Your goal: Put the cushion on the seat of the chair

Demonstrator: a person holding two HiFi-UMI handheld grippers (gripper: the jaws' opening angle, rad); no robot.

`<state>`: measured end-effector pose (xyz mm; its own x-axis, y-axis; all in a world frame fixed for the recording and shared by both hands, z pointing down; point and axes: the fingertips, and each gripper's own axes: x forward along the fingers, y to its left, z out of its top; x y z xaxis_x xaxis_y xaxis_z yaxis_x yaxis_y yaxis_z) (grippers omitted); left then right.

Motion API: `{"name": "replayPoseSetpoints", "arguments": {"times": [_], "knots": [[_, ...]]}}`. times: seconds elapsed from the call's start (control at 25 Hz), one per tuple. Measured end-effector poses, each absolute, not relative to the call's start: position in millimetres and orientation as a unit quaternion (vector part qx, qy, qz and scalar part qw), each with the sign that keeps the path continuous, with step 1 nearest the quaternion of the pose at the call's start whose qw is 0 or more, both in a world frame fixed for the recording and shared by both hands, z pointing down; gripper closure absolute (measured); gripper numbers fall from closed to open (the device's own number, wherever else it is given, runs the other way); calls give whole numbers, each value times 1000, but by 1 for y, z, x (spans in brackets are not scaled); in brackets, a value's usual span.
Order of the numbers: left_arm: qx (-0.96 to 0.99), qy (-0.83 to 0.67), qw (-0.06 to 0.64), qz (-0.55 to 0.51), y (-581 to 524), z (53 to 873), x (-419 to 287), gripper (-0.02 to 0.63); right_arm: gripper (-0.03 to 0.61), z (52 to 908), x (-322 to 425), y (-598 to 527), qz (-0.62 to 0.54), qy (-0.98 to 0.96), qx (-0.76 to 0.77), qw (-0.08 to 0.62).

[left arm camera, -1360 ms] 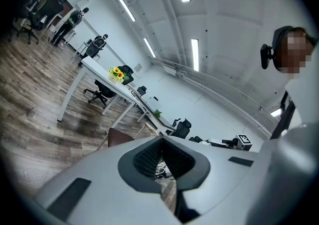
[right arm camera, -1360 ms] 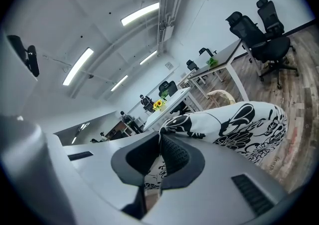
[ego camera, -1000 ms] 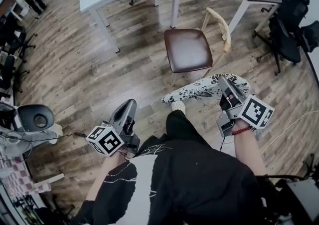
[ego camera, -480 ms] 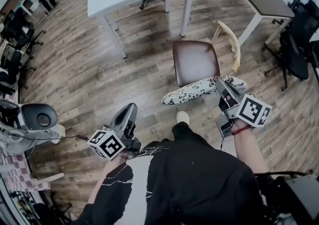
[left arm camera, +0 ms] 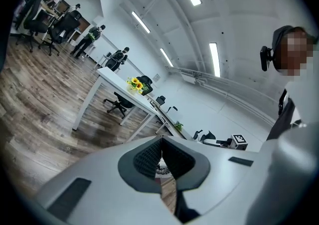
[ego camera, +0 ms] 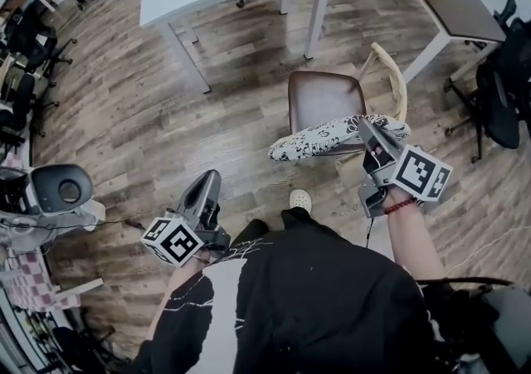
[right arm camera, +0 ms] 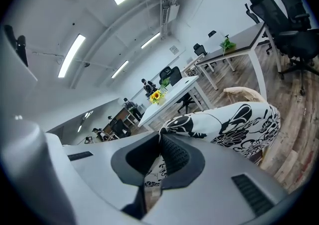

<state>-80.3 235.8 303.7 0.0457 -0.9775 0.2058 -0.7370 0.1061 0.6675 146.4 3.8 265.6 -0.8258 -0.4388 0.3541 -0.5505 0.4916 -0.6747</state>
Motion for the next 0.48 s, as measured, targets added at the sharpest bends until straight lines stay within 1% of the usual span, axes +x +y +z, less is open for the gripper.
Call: {"name": "replayPoseSetpoints", "arguments": {"times": [0.48], "knots": [[637,-675,332,-170,186,310,-79,597,557,276,137,-44,431,-858,271,67]]}}
